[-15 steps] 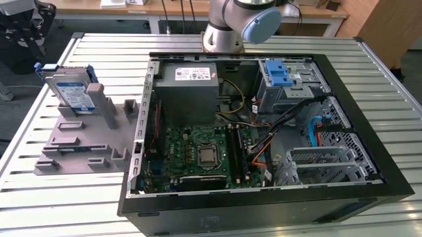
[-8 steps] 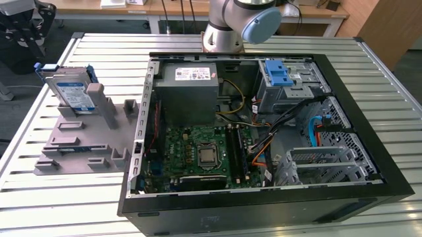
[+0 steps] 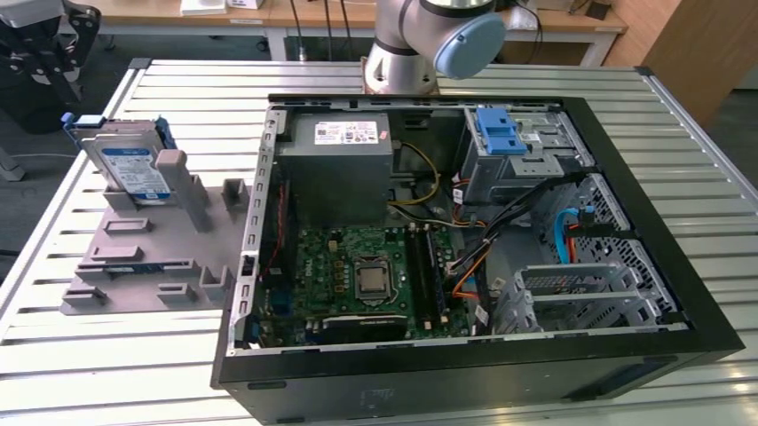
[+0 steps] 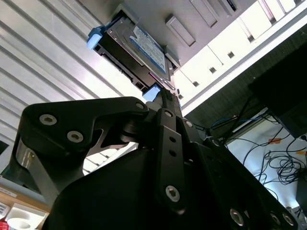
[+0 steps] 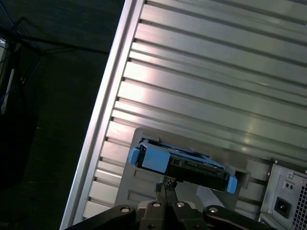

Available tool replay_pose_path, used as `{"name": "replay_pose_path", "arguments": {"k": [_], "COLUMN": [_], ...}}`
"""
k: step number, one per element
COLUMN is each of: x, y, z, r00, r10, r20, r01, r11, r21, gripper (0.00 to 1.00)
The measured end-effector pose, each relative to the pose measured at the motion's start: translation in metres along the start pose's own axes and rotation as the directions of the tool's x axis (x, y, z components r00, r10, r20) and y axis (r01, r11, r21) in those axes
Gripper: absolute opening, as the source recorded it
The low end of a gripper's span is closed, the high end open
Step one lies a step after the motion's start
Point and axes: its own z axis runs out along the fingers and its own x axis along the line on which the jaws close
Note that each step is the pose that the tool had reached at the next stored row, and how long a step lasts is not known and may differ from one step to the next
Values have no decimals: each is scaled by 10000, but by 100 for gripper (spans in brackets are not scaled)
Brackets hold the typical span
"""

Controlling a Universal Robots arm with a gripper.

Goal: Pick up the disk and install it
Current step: 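Pick up the disk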

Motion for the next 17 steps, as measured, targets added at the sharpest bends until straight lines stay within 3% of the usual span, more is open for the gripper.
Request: {"name": "replay_pose_path", "arguments": {"k": [17], "x": [0], "y": [0], "z": [0], "r00": [9954], "r10": [-956], "r20": [-45], "r01": [956], "r11": [9954], "r21": [16], "gripper": [11]}}
